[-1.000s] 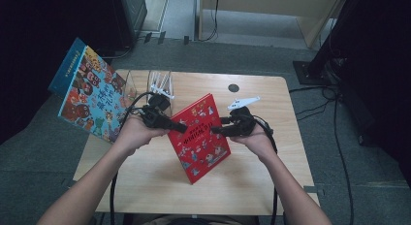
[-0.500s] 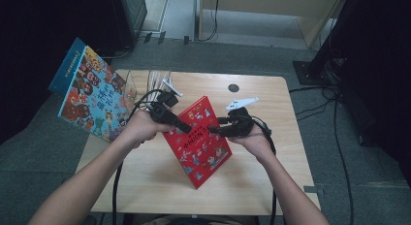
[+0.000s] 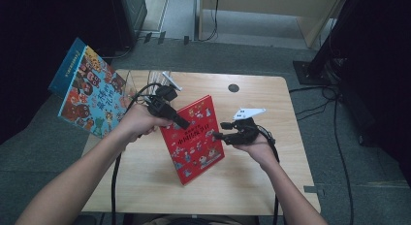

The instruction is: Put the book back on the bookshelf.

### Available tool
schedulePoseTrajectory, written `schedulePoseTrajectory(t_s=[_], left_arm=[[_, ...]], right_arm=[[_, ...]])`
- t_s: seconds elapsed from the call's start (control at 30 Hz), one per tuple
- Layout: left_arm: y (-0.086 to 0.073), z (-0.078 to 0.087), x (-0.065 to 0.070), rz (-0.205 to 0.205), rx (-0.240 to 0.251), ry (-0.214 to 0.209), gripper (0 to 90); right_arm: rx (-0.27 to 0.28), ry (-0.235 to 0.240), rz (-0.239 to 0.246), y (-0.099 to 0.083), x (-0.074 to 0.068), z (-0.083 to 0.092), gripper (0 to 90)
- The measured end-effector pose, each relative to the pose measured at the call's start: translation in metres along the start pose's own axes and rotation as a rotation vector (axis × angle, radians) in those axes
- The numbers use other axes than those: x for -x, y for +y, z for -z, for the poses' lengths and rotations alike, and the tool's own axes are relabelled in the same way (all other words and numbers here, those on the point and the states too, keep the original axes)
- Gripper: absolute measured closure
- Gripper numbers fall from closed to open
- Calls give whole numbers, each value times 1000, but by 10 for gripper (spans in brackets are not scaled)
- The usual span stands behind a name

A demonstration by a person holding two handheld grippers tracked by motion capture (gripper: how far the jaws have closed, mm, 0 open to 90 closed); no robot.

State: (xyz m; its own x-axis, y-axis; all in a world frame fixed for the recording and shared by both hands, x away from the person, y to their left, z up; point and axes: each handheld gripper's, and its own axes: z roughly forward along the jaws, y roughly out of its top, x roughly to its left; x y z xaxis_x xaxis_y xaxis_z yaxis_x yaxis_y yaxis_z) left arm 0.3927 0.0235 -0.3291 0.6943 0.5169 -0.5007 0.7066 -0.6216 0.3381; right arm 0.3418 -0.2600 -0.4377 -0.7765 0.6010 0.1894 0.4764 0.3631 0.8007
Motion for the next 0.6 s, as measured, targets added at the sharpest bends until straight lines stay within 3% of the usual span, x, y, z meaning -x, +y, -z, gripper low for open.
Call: schedulePoseTrajectory(t_s=[0.2, 0.27, 0.4, 0.6], left_arm=[[2, 20, 5, -4, 22, 18, 799], [1, 28, 7, -7, 27, 30, 799], [-3, 44, 6, 0, 41, 62, 799], [-16, 62, -4, 25, 71, 74, 798]], right_arm=[[-31, -16, 10, -3, -2, -2, 444], [-1, -26, 24, -6, -4, -2, 440], [8, -70, 34, -12, -4, -4, 417], [17, -104, -1, -24, -5, -14, 415]])
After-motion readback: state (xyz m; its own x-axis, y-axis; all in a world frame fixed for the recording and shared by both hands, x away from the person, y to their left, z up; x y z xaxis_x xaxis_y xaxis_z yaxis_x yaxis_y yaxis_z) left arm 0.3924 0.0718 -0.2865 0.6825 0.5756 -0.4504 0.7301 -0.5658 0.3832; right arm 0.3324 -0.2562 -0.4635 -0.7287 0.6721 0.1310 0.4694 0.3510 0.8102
